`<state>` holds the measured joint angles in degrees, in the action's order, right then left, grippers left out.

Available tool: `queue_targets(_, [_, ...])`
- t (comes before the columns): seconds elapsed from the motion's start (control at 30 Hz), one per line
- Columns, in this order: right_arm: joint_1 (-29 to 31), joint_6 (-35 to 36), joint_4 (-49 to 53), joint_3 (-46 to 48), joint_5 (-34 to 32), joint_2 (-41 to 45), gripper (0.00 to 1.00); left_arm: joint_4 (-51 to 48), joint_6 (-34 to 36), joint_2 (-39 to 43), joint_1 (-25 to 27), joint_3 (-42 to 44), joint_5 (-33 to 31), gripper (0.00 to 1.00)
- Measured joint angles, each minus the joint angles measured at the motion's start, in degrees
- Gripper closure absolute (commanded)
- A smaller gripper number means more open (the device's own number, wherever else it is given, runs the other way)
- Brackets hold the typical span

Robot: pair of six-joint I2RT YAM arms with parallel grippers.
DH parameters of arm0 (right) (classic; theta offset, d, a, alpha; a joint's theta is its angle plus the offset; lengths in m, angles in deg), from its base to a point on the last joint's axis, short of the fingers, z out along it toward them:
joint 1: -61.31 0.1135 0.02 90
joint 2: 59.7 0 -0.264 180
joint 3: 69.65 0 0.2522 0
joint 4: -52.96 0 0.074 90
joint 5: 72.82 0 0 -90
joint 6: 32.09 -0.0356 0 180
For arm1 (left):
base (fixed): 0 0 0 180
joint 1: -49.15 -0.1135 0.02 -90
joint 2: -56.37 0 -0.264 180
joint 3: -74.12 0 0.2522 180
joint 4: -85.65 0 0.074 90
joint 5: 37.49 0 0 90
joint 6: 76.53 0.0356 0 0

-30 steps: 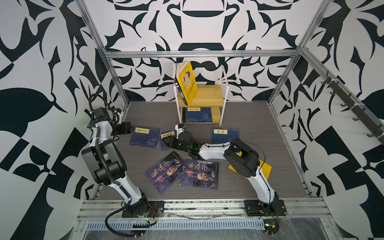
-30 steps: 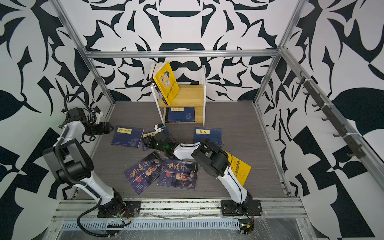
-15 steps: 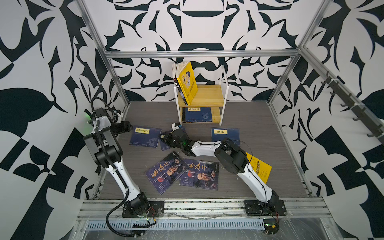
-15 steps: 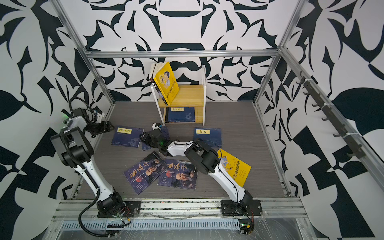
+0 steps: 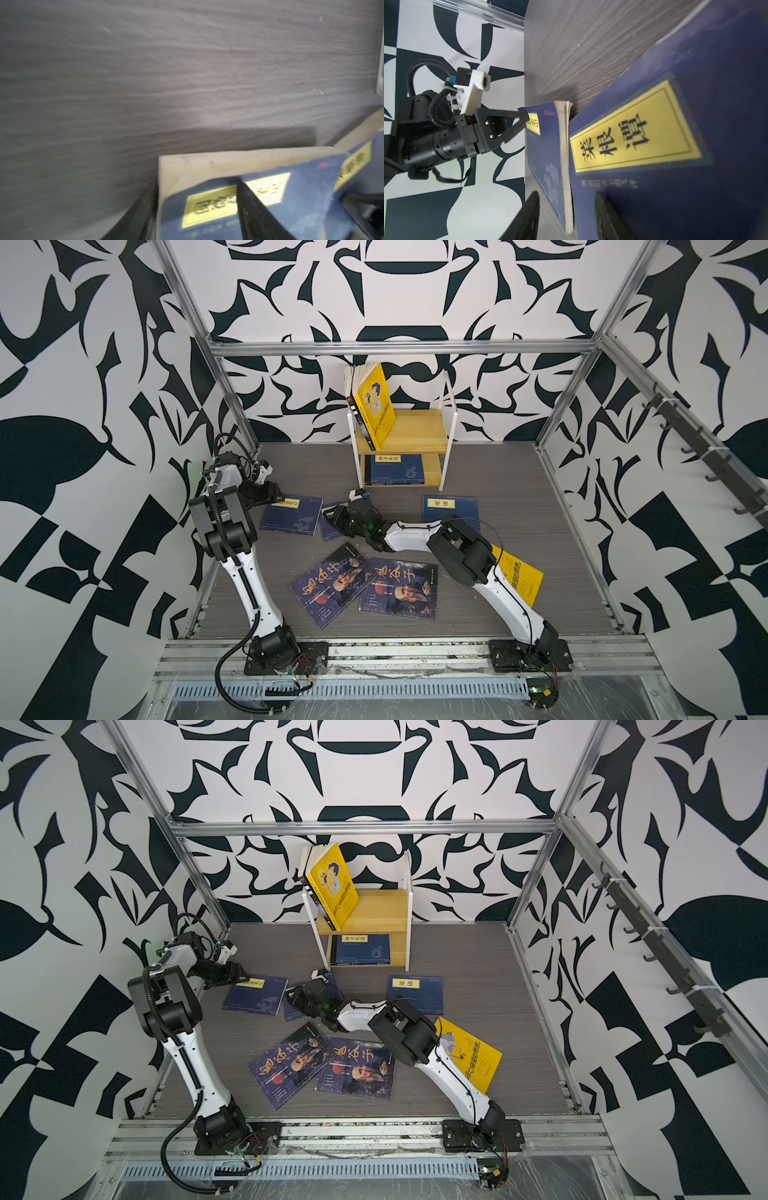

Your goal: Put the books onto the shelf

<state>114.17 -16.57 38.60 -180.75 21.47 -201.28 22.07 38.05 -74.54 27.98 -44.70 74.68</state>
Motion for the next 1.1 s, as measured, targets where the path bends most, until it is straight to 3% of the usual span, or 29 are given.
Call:
queue_targets(0.13, [0.0,-0.8,-0.5,-1.2,0.2,-1.0,0.53,-1.6,1.0,0.7,1.3,1.4,0.7,0.48])
queue_targets(0.5, [0.0,-1.2,-0.7,-4.1,1.4,-2.9,0.53,-3.2,0.3,5.0,4.5,9.4,3.5,0.52])
queue_targets(0.7, [0.4,0.7,0.6,-4.4,2.4,-2.8,0.66,-3.3,-0.9,6.4,4.7,11.7,4.0,0.51])
queue_targets(0.8, [0.6,2.3,0.9,-3.2,2.5,-1.9,0.83,-3.2,-1.6,7.7,4.7,13.0,4.0,0.47])
queue_targets(0.93, [0.7,4.2,0.6,-0.8,3.3,0.9,0.94,-3.6,-3.1,11.2,4.7,13.6,4.1,0.39])
queue_targets(1.1, [0.6,6.6,-1.0,0.1,3.8,4.3,0.97,-3.6,-4.9,17.7,4.7,13.4,4.3,0.3])
